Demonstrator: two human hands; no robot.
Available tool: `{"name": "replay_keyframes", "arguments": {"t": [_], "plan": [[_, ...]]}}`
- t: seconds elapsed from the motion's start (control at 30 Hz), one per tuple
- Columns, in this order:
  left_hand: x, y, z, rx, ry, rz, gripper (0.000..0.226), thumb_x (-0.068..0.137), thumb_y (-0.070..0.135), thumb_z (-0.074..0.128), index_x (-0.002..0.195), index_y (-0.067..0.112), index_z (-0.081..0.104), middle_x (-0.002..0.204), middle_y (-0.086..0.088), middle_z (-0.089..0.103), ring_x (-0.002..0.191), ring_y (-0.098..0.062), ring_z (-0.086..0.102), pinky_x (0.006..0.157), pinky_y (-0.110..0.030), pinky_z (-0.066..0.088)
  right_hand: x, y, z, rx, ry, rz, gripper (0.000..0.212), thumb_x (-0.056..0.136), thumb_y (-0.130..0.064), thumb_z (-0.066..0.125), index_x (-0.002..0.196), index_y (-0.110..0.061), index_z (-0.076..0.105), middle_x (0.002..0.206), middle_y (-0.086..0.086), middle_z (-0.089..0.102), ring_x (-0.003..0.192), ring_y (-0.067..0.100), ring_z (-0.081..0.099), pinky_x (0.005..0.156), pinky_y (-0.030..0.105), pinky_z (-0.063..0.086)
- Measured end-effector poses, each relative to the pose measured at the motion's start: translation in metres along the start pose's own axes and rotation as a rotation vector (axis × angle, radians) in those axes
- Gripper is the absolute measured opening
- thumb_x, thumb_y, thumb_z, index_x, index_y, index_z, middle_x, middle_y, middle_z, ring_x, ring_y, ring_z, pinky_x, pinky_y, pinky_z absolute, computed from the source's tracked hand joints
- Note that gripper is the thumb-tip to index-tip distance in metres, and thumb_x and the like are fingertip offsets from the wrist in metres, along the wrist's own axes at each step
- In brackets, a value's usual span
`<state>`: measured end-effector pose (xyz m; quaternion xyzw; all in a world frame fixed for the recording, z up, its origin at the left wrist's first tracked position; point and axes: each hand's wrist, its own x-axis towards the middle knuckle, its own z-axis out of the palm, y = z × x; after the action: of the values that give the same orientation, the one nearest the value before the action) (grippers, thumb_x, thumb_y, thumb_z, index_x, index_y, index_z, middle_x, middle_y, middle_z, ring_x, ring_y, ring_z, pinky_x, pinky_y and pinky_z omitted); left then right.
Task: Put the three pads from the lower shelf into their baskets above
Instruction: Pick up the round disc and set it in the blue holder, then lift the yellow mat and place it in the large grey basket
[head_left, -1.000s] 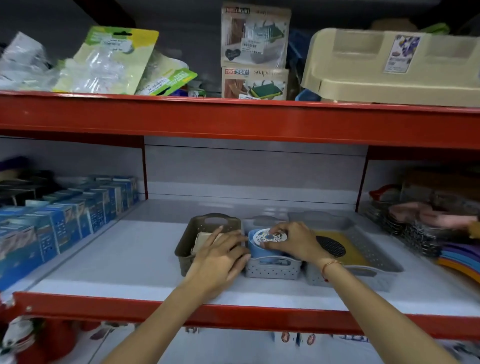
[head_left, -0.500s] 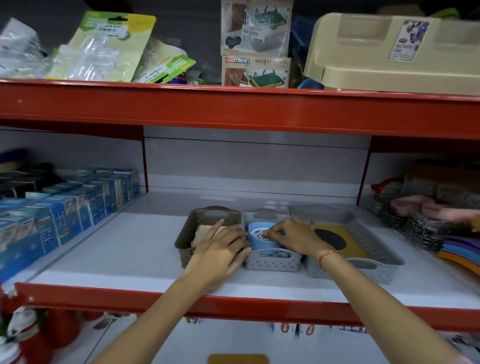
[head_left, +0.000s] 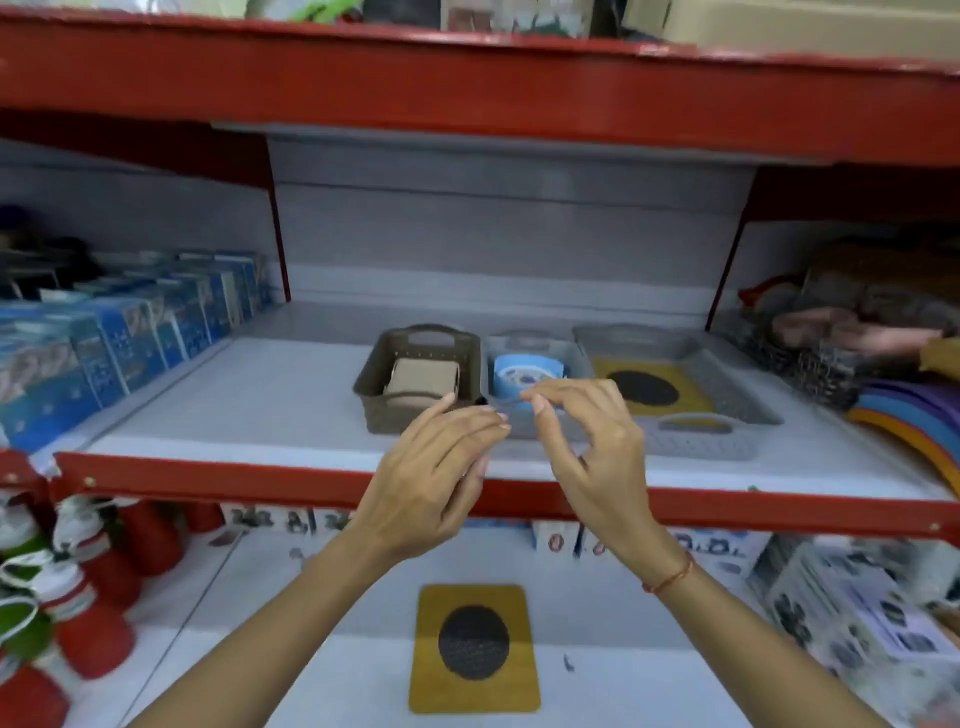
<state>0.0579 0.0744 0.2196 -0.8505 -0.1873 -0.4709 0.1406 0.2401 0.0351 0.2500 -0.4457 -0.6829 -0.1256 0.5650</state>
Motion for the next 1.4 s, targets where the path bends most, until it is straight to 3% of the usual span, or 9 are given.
{"name": "replay_keyframes", "arguments": {"t": [0.17, 0.4, 0.5, 0.63, 0.77, 0.93, 1.1, 1.27, 1.4], "plan": [[-0.063, 0.024, 0.014, -0.055, -0.019, 0.004, 0.031, 0.087, 0.003, 0.047, 0.114, 0.003, 0.063, 0.12, -0.013, 0.065, 0.118, -0.023, 0.057, 0.108, -0.045, 0.038, -0.073, -0.002, 0.001, 0.016, 0.027, -0.062, 0.019, 0.093, -0.015, 0.056, 0.088, -0.006, 0.072, 0.087, 0.003, 0.07, 0.087, 0.012, 0.059, 0.083, 0.02, 0.041], [-0.166, 0.046, 0.048, -0.078, -0.47, -0.259, 0.035, 0.096, 0.024, 0.039, 0.125, 0.013, 0.054, 0.128, -0.003, 0.06, 0.122, -0.017, 0.052, 0.116, -0.035, 0.022, -0.181, 0.033, 0.026, -0.065, -0.338, 0.052, 0.016, 0.093, -0.016, 0.055, 0.089, -0.008, 0.068, 0.087, 0.001, 0.066, 0.084, 0.017, 0.057, 0.079, 0.02, 0.044], [-0.204, 0.047, 0.067, 0.026, -0.759, -0.494, 0.05, 0.098, 0.037, 0.025, 0.14, 0.015, 0.04, 0.146, -0.001, 0.044, 0.137, -0.014, 0.036, 0.118, -0.037, 0.002, -0.222, 0.057, 0.039, -0.163, -0.617, 0.27, 0.023, 0.094, -0.023, 0.052, 0.111, -0.013, 0.064, 0.108, 0.0, 0.063, 0.105, 0.015, 0.052, 0.09, 0.03, 0.048], [-0.247, 0.043, 0.086, 0.105, -1.133, -0.705, 0.058, 0.101, 0.041, 0.016, 0.15, 0.012, 0.006, 0.161, -0.003, 0.006, 0.147, -0.014, -0.001, 0.117, -0.046, -0.009, -0.266, 0.085, 0.057, -0.318, -1.005, 0.579, 0.064, 0.092, -0.044, 0.049, 0.145, -0.011, 0.03, 0.151, 0.009, 0.03, 0.142, 0.028, 0.022, 0.119, 0.037, 0.02], [-0.26, 0.039, 0.095, 0.136, -1.283, -0.827, 0.068, 0.099, 0.049, 0.015, 0.148, 0.005, -0.001, 0.16, -0.012, -0.007, 0.146, -0.021, -0.011, 0.116, -0.046, -0.012, -0.288, 0.092, 0.07, -0.351, -1.127, 0.751, 0.087, 0.089, -0.06, 0.045, 0.152, -0.014, 0.008, 0.161, 0.008, 0.006, 0.149, 0.024, 0.001, 0.123, 0.043, 0.007], [-0.264, 0.037, 0.103, -0.028, -1.221, -1.006, 0.083, 0.094, 0.06, 0.027, 0.148, 0.005, -0.005, 0.158, -0.016, -0.015, 0.145, -0.024, -0.016, 0.116, -0.048, -0.012, -0.291, 0.084, 0.081, -0.223, -1.036, 0.84, 0.087, 0.087, -0.058, 0.052, 0.151, -0.017, 0.012, 0.162, 0.006, 0.007, 0.15, 0.022, 0.002, 0.122, 0.044, 0.009], [-0.262, 0.038, 0.106, -0.329, -1.006, -1.258, 0.091, 0.089, 0.052, 0.053, 0.15, 0.013, -0.001, 0.158, -0.011, -0.018, 0.145, -0.021, -0.017, 0.113, -0.053, -0.013, -0.279, 0.073, 0.082, 0.022, -0.803, 1.002, 0.08, 0.078, -0.037, 0.075, 0.143, -0.01, 0.035, 0.15, 0.008, 0.036, 0.139, 0.024, 0.032, 0.117, 0.037, 0.028], [-0.257, 0.048, 0.095, -0.486, -0.805, -1.354, 0.086, 0.09, 0.038, 0.059, 0.15, 0.012, 0.004, 0.159, -0.01, -0.004, 0.147, -0.02, -0.007, 0.114, -0.048, -0.014, -0.275, 0.065, 0.075, 0.055, -0.758, 1.061, 0.075, 0.077, -0.031, 0.077, 0.14, -0.013, 0.04, 0.155, 0.003, 0.028, 0.139, 0.019, 0.033, 0.115, 0.028, 0.032], [-0.25, 0.061, 0.071, -0.703, -0.563, -1.383, 0.065, 0.089, 0.025, 0.063, 0.143, 0.022, 0.026, 0.143, 0.0, 0.044, 0.135, -0.018, 0.037, 0.109, -0.018, 0.028, -0.274, 0.052, 0.059, 0.065, -0.732, 1.028, 0.074, 0.073, -0.037, 0.08, 0.136, -0.015, 0.047, 0.154, 0.001, 0.029, 0.138, 0.017, 0.035, 0.109, 0.022, 0.031]]}}
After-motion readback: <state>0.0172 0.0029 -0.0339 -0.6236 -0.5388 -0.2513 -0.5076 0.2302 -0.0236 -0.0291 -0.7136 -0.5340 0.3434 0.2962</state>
